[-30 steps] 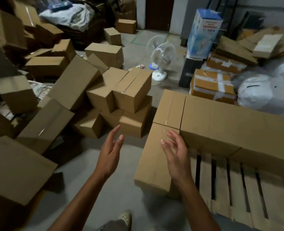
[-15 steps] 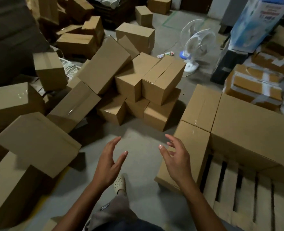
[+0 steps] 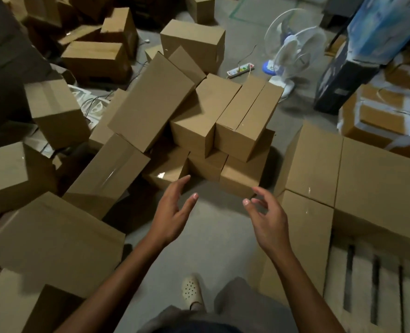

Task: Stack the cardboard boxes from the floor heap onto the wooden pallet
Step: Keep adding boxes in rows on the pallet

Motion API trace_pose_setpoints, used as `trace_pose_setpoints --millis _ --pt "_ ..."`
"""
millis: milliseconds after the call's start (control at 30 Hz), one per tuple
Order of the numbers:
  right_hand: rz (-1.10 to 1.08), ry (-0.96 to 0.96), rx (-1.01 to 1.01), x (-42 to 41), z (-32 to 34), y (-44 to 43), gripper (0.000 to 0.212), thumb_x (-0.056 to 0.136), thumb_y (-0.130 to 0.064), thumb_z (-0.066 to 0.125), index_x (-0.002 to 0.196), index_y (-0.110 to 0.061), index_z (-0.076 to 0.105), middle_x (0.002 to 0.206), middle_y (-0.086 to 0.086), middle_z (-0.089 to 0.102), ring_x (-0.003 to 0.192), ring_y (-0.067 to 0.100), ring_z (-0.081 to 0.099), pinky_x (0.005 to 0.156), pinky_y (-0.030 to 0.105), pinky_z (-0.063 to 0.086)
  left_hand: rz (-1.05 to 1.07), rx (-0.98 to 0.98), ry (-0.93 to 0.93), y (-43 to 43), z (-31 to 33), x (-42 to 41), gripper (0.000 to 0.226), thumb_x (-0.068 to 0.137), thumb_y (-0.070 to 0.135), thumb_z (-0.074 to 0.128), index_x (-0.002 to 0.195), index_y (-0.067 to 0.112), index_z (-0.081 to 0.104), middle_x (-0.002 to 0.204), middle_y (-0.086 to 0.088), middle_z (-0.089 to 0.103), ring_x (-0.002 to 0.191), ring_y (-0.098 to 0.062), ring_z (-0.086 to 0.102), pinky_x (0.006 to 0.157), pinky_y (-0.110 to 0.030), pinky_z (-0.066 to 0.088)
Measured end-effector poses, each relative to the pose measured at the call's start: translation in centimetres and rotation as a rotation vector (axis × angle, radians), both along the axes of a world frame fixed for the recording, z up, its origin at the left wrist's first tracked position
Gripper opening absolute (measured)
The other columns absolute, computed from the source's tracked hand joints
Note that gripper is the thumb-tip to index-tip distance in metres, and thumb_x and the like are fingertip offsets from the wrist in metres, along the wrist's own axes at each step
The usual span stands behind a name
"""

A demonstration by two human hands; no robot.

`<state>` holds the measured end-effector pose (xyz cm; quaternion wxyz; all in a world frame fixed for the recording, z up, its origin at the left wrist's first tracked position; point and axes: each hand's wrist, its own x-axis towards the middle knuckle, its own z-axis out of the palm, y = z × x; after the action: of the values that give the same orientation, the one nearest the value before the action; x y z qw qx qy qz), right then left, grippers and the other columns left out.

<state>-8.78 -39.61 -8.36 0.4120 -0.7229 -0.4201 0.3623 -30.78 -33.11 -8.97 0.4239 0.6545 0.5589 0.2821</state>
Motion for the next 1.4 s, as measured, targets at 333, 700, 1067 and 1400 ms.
trace_pose_setpoints --millis 333,700,1067,1400 --pt "-0.111 0.061 0.021 6.5 -1.5 16.1 0.04 0.096 -0.032 0.063 0.135 -0.032 0.054 0.13 -0.01 0.056 0.118 0.008 0.055 0.077 0.016 0.043 -0.081 0.061 -0.001 18.7 -2.4 6.9 0.069 0.092 0.065 0.044 0.149 0.028 0.039 0.15 0.007 0.044 0.132 -0.01 0.047 0.106 -0.044 0.047" --pt "-0.301 0.251 -0.141 17.4 -6.0 34.0 0.039 0.097 -0.031 0.061 0.135 -0.025 0.055 0.132 0.0 0.06 0.115 0.015 0.059 0.099 0.047 0.052 0.014 -0.231 -0.172 39.5 -5.5 17.5 0.017 0.102 0.038 0.053 0.116 0.032 0.059 0.115 0.016 0.061 0.114 -0.009 0.058 0.099 -0.034 0.049" --pt "-0.537 0.46 -0.418 21.6 -20.6 48.8 0.04 0.099 -0.029 0.06 0.137 -0.021 0.053 0.129 0.001 0.057 0.114 0.022 0.058 0.096 0.043 0.052 0.124 -0.626 -0.133 57.3 -20.2 23.1 0.058 0.105 0.051 0.035 0.143 0.009 0.05 0.146 -0.013 0.05 0.135 -0.032 0.046 0.112 -0.052 0.038" --pt "-0.539 0.391 -0.692 23.3 -33.4 53.5 0.068 0.097 -0.03 0.059 0.154 -0.01 0.03 0.154 0.011 0.042 0.137 0.032 0.044 0.112 0.047 0.039 0.086 -0.65 0.031 62.4 -31.7 27.3 0.033 0.105 0.042 0.043 0.109 0.013 0.058 0.11 -0.018 0.062 0.088 -0.02 0.056 0.077 -0.031 0.045"
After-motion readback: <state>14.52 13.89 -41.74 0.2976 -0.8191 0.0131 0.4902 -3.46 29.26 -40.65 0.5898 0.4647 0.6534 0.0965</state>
